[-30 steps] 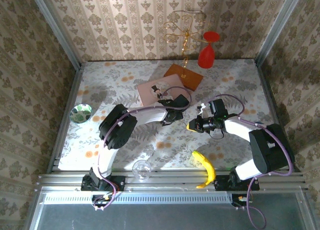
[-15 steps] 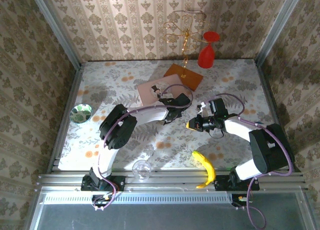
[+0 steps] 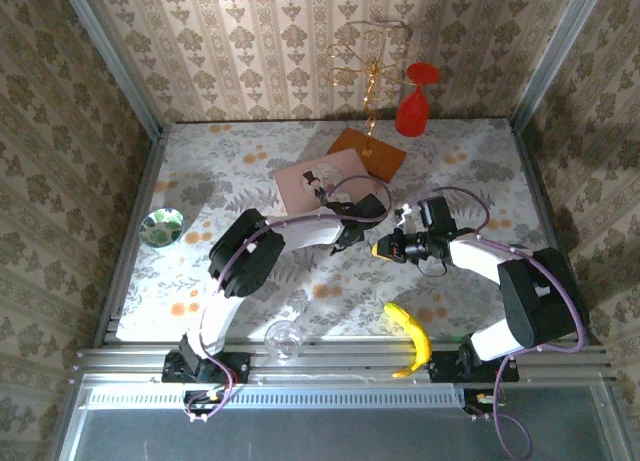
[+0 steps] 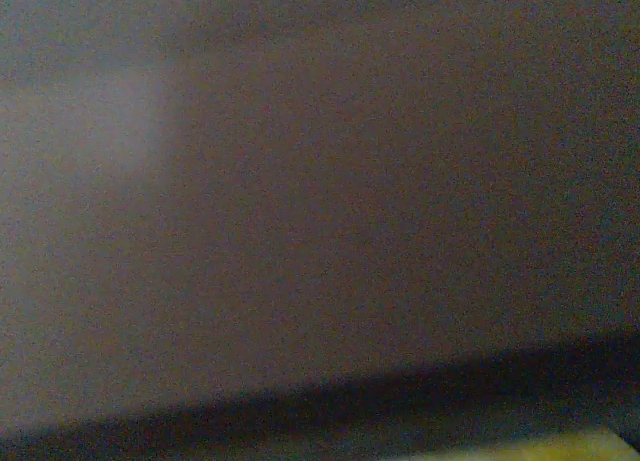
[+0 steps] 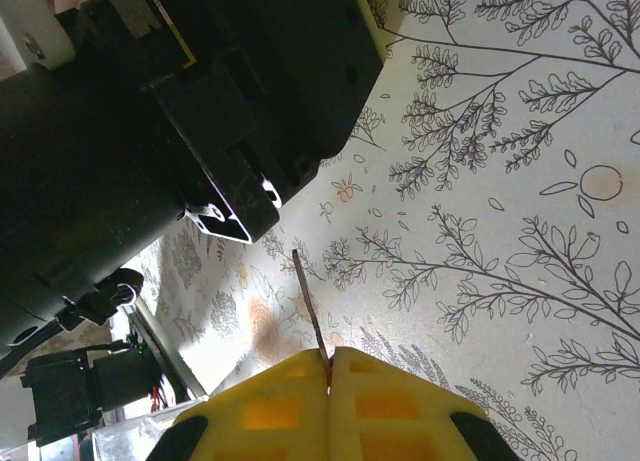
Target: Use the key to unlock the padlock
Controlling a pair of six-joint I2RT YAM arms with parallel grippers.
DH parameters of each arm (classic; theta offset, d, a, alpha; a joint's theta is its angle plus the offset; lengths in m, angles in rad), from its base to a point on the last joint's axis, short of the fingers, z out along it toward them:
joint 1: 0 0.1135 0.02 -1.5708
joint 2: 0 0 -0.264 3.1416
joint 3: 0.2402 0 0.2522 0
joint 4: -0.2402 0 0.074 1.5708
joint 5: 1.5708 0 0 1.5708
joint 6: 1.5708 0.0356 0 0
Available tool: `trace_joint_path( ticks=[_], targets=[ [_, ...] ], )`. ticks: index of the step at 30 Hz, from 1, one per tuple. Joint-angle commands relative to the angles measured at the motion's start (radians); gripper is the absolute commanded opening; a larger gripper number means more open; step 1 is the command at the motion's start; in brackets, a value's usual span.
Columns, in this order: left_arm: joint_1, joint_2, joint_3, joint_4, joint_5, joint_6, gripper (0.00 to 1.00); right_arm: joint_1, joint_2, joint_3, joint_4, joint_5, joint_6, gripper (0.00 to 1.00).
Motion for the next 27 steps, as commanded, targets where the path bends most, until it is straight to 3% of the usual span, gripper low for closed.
trace_joint_path(
  ticks=[1, 6, 13, 21, 27],
  targets=[
    [0.000, -0.015, -0.011, -0.040, -0.011, 0.008, 0.47, -0.004, -0.004, -0.012, 0.011, -0.031, 0.006, 0.00],
    [-0.001, -0.036, -0.022, -0.022, -0.006, 0.017, 0.46, -0.004, -0.003, -0.011, 0.023, -0.034, 0.016, 0.00],
    [0.001, -0.052, -0.021, 0.001, 0.017, 0.034, 0.36, -0.003, 0.016, -0.028, 0.050, -0.027, 0.018, 0.00],
    [0.002, -0.093, -0.038, 0.041, 0.089, 0.039, 0.15, 0.013, 0.091, -0.068, 0.192, -0.041, 0.038, 0.00],
    [0.013, -0.147, -0.083, 0.111, 0.197, 0.027, 0.15, 0.037, 0.145, -0.096, 0.324, -0.033, 0.040, 0.00]
  ],
)
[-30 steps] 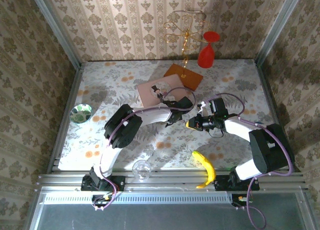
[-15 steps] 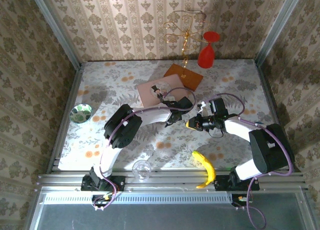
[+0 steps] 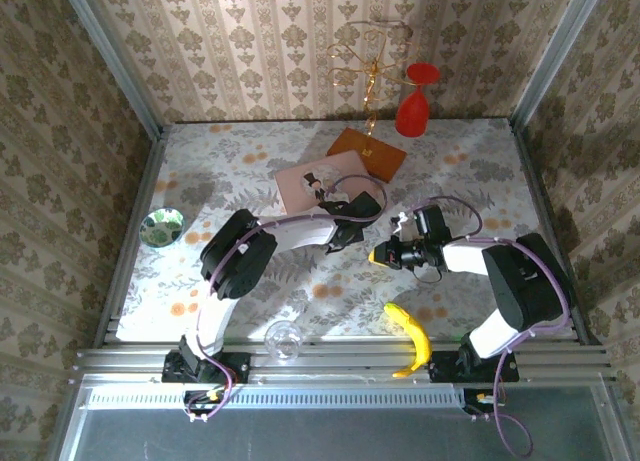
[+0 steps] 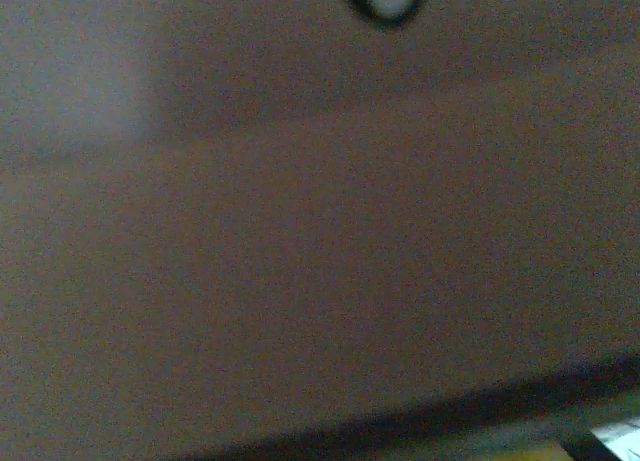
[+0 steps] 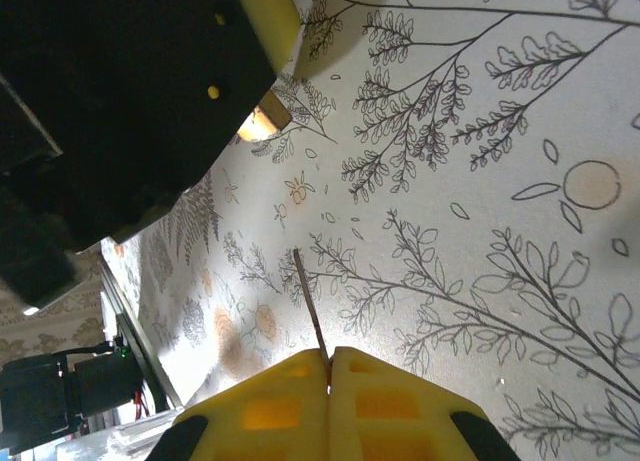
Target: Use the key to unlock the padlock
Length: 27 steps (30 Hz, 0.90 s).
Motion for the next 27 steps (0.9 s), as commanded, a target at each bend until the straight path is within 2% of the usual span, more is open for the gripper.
trace_joint_path(
  ticks=[1, 13, 27],
  targets=[
    [0.006, -0.086, -0.018, 0.052, 0.093, -0.005, 0.15, 0.014, 0.032, -0.021, 0.117, -0.015, 0.007, 0.00],
    [0.041, -0.122, -0.091, 0.154, 0.228, -0.068, 0.16, 0.042, 0.097, -0.044, 0.262, 0.011, 0.006, 0.00],
    [0.050, -0.108, -0.120, 0.255, 0.256, -0.121, 0.15, 0.063, 0.131, -0.065, 0.377, 0.059, 0.039, 0.00]
  ],
)
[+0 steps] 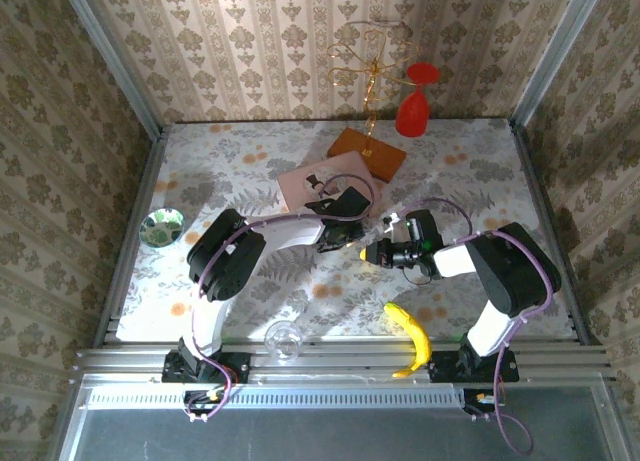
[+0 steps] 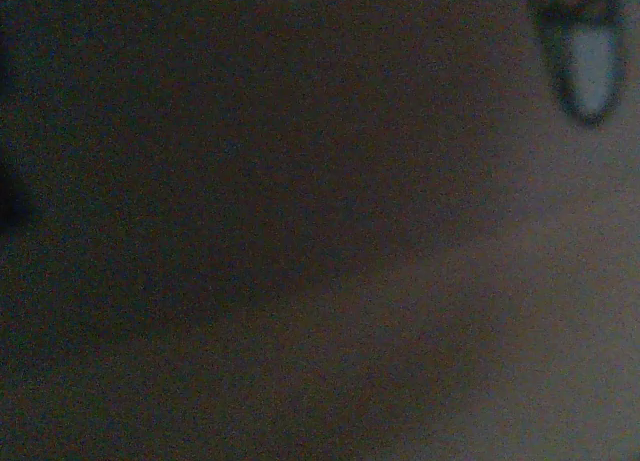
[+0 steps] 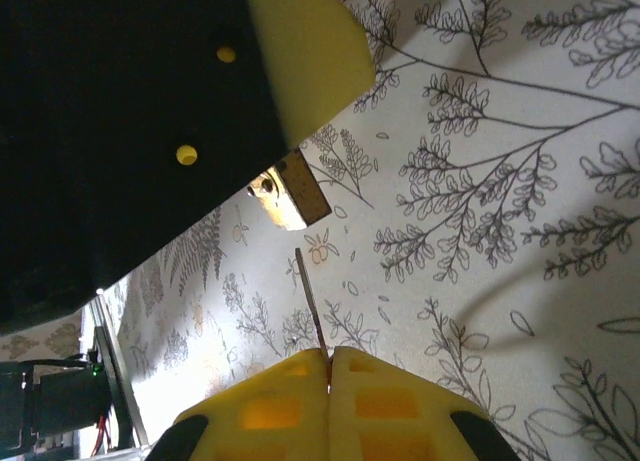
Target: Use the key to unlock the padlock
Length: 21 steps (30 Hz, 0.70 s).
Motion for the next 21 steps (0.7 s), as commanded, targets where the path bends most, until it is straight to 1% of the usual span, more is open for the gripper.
trace_joint_path(
  ticks=[1, 12, 21],
  targets=[
    [0.005, -0.041, -0.014, 0.075, 0.028, -0.043, 0.15, 0.007, 0.034, -0.015, 0.063, 0.015, 0.020, 0.00],
    [0.005, -0.048, -0.021, 0.077, 0.032, -0.039, 0.15, 0.009, 0.097, -0.029, 0.193, 0.030, 0.074, 0.00],
    [0.006, -0.051, -0.029, 0.081, 0.040, -0.039, 0.14, 0.008, 0.103, -0.028, 0.221, 0.052, 0.086, 0.00]
  ],
)
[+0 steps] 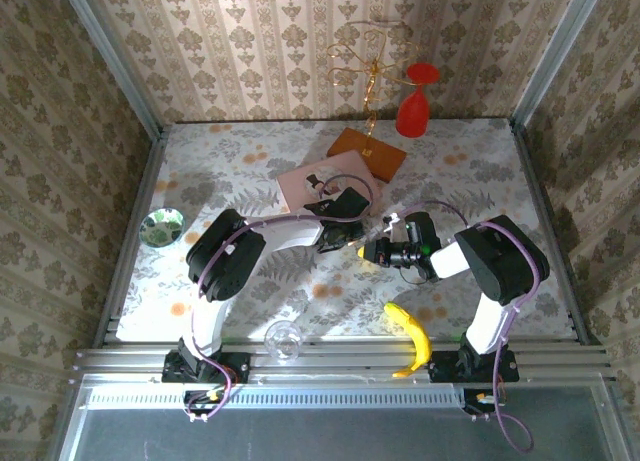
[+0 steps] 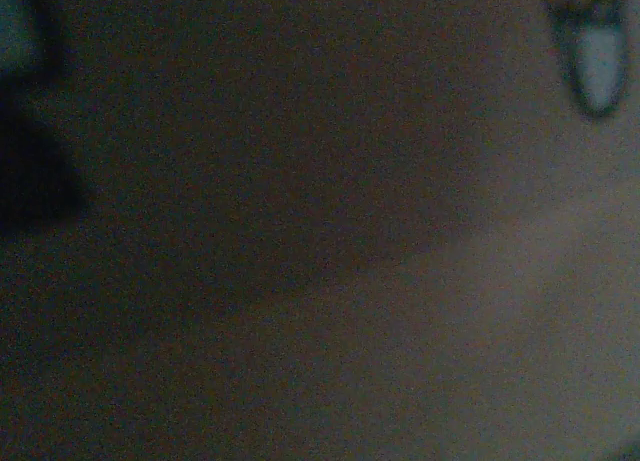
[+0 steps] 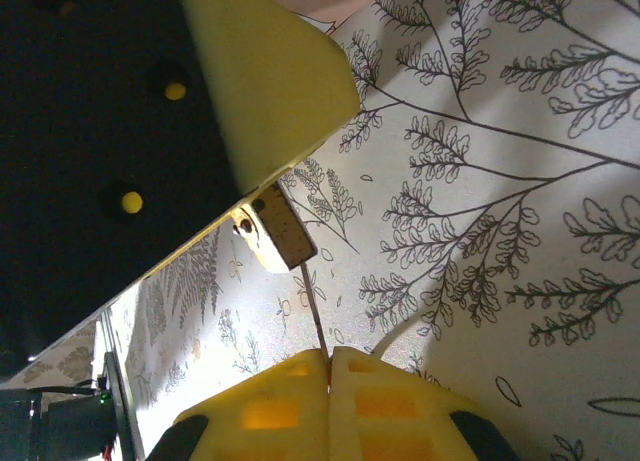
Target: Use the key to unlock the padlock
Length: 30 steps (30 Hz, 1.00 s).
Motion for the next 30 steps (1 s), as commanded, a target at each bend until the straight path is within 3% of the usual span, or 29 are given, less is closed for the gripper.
trace_joint_path(
  ticks=[1, 30],
  targets=[
    [0.005, -0.045, -0.008, 0.035, 0.032, -0.028, 0.14, 0.006, 0.016, -0.011, 0.041, 0.047, 0.007, 0.00],
    [0.044, -0.057, -0.068, 0.119, 0.156, -0.113, 0.12, 0.005, -0.011, -0.075, 0.167, 0.059, 0.021, 0.00]
  ],
)
